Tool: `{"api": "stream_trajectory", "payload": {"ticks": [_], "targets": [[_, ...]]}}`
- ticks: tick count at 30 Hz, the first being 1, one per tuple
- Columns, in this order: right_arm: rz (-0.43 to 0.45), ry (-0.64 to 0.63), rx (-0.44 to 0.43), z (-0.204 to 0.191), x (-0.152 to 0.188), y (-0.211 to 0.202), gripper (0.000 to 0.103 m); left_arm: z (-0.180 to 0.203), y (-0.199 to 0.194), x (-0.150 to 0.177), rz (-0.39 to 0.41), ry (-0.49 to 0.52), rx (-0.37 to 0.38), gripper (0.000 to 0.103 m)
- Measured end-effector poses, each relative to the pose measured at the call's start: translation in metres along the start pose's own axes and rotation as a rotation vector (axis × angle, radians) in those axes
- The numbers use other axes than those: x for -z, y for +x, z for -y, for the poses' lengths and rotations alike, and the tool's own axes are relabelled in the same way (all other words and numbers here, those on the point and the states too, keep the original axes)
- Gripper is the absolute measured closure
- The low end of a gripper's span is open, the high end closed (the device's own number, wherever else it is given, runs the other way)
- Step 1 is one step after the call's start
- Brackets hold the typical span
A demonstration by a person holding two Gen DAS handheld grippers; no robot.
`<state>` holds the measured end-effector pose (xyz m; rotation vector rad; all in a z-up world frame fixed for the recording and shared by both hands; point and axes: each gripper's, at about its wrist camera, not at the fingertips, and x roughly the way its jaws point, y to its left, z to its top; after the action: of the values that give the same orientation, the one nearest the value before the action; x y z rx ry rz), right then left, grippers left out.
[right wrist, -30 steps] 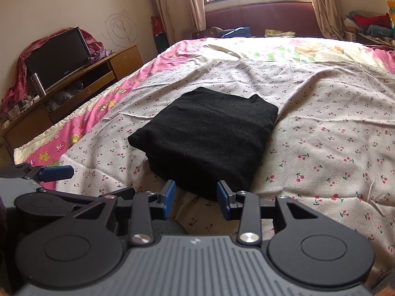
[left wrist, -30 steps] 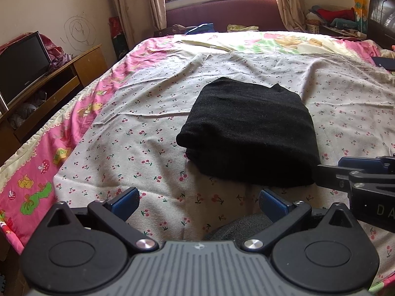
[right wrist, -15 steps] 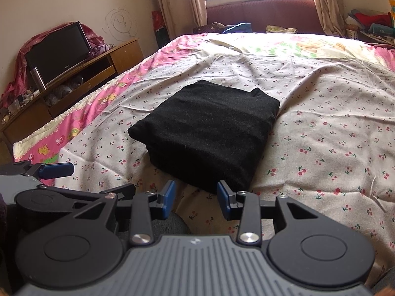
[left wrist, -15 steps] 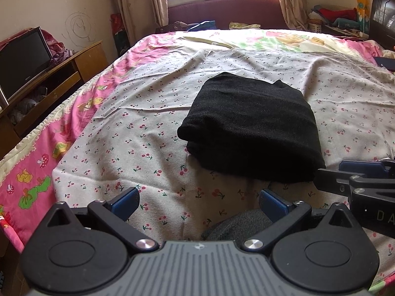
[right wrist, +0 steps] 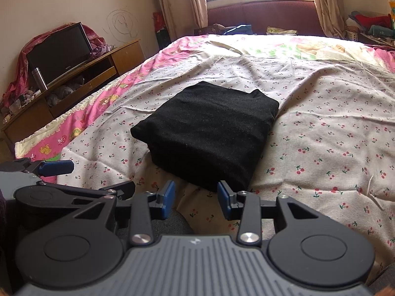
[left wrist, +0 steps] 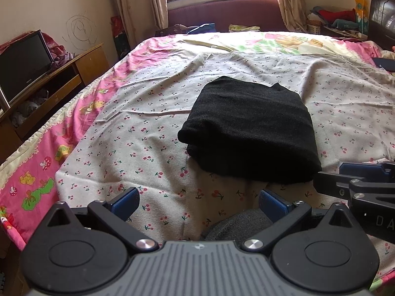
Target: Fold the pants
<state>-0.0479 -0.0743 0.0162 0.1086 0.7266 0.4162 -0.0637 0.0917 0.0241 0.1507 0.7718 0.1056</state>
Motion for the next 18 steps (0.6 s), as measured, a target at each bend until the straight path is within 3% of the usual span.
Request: {"api": "stream_trajectory", "payload": {"ticks": [11,18], "targets": [[0.050,0.029,-0.047,0.001,-0.001,-0.019,0.063,0.005,-0.027,-0.013,0.039,0.034,-0.056,0.000],[0.068,0.078,-0.032,0.015,-0.005,-0.018,0.063,0.017,-0.013,-0.025,0.034,0.042,-0.014,0.000]]}}
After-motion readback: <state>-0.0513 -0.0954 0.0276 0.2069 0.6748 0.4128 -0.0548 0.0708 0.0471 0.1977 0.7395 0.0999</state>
